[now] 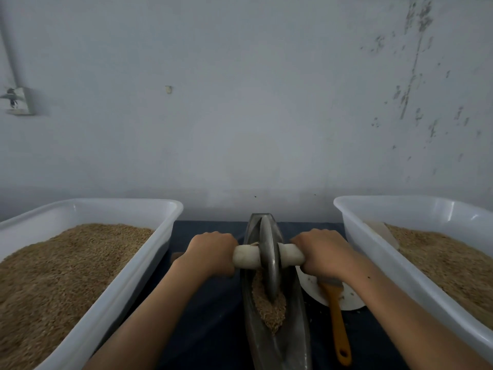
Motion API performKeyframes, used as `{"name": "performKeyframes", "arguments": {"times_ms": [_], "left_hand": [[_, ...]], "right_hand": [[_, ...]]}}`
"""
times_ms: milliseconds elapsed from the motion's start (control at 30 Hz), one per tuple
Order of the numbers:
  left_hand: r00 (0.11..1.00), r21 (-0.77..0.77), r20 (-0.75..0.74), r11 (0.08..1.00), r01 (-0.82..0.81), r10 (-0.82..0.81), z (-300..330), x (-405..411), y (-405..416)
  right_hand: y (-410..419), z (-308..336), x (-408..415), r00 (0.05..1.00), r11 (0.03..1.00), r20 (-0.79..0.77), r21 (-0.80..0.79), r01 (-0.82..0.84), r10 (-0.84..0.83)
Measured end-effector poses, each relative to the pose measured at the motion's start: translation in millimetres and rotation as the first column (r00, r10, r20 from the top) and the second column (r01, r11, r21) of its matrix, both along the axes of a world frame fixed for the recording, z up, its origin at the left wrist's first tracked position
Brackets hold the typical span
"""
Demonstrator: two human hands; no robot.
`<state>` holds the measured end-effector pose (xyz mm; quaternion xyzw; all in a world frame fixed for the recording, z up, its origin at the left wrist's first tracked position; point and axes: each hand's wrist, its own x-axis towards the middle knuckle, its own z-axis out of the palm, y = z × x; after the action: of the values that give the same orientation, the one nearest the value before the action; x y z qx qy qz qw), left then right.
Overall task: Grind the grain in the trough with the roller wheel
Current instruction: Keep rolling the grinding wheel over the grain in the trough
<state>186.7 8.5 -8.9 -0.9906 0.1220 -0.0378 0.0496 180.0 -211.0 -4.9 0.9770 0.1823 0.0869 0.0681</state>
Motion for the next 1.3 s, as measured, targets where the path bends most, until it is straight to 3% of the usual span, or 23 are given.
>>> {"name": "performKeyframes", "arguments": {"times_ms": [67, 167, 233, 367, 500, 600, 767, 867, 1100, 1300], "left_hand": [[0.994, -0.016, -0.111, 1.000, -0.020, 0.018, 2, 0, 1], [0.991, -0.010, -0.128, 0.999, -0.035, 0.034, 2, 0, 1], [0.998, -0.005, -0.045, 0.999, -0.032, 0.031, 0, 0, -1], [0.980, -0.017, 0.200, 1.000, -0.008, 0.011, -5, 1, -5], [0.962, -0.049, 0.272, 0.999, -0.008, 0.021, -8, 1, -5], [0.977, 0.010, 0.212, 1.000, -0.013, 0.010, -6, 0, -5], [0.998, 0.012, -0.061, 1.000, -0.023, 0.023, 2, 0, 0], [0.997, 0.023, -0.066, 0.999, -0.029, 0.031, 2, 0, -1], [0.970, -0.026, 0.244, 1.000, 0.004, 0.003, -9, 5, -2], [0.978, -0.017, 0.208, 1.000, 0.013, -0.009, -7, 3, -1]], "right_hand": [[1, 4, -2, 0.997, 0.999, -0.079, -0.039, 0.004, -0.007], [3, 6, -2, 0.993, 0.999, -0.116, -0.038, 0.009, -0.014], [2, 3, 0, 0.997, 1.000, -0.078, -0.004, 0.012, -0.012], [2, -9, 3, 0.989, 0.996, 0.143, 0.082, 0.022, -0.034], [2, -16, 5, 0.968, 0.993, 0.247, 0.119, 0.016, -0.045], [1, -11, 5, 0.987, 0.996, 0.157, 0.092, 0.009, -0.023], [-1, 3, 3, 0.996, 1.000, -0.084, -0.008, -0.004, 0.003], [-1, 4, 2, 0.991, 1.000, -0.136, -0.005, 0.006, -0.006], [4, -10, 2, 0.986, 0.994, 0.148, 0.085, 0.064, -0.077], [3, -8, 1, 0.989, 0.997, 0.136, 0.054, 0.049, -0.057]]}}
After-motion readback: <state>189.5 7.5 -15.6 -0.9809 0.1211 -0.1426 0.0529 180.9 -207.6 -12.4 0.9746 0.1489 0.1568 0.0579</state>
